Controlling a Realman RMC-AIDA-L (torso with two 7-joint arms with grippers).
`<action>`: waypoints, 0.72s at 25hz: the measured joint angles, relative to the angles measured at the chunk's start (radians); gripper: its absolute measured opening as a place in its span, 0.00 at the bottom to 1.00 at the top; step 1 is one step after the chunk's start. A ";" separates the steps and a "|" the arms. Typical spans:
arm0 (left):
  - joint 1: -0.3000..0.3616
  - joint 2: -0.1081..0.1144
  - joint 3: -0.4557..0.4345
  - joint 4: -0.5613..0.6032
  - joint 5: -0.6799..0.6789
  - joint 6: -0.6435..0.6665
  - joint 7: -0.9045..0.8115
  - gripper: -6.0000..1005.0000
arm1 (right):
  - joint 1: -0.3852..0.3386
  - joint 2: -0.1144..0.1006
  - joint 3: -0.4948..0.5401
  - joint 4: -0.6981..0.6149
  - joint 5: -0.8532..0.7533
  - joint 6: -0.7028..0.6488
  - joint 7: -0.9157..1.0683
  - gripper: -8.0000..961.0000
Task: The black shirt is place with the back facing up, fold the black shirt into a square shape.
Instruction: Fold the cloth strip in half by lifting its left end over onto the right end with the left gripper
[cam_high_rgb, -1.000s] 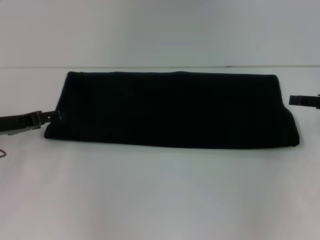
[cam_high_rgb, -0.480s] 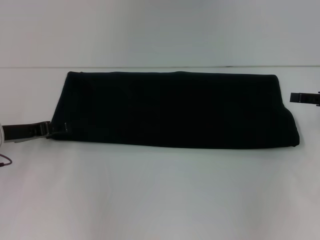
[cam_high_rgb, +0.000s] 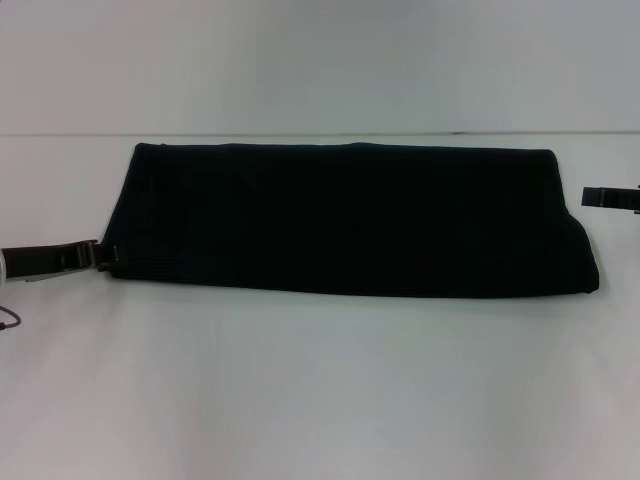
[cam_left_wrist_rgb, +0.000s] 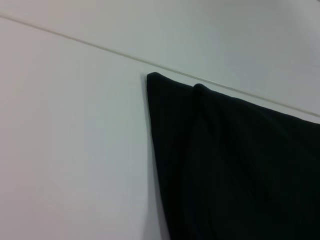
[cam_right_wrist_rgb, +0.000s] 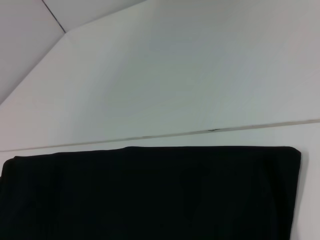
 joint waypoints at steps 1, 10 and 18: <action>0.000 0.000 0.000 0.000 0.001 -0.001 0.000 0.57 | -0.001 0.000 0.000 0.000 0.000 0.000 0.000 0.62; -0.002 0.000 0.002 -0.001 0.021 -0.020 0.002 0.20 | -0.005 -0.003 -0.002 0.000 -0.001 0.003 0.000 0.62; -0.001 0.003 0.002 0.020 0.029 0.031 0.002 0.00 | 0.004 -0.011 -0.005 0.002 -0.105 -0.032 0.029 0.62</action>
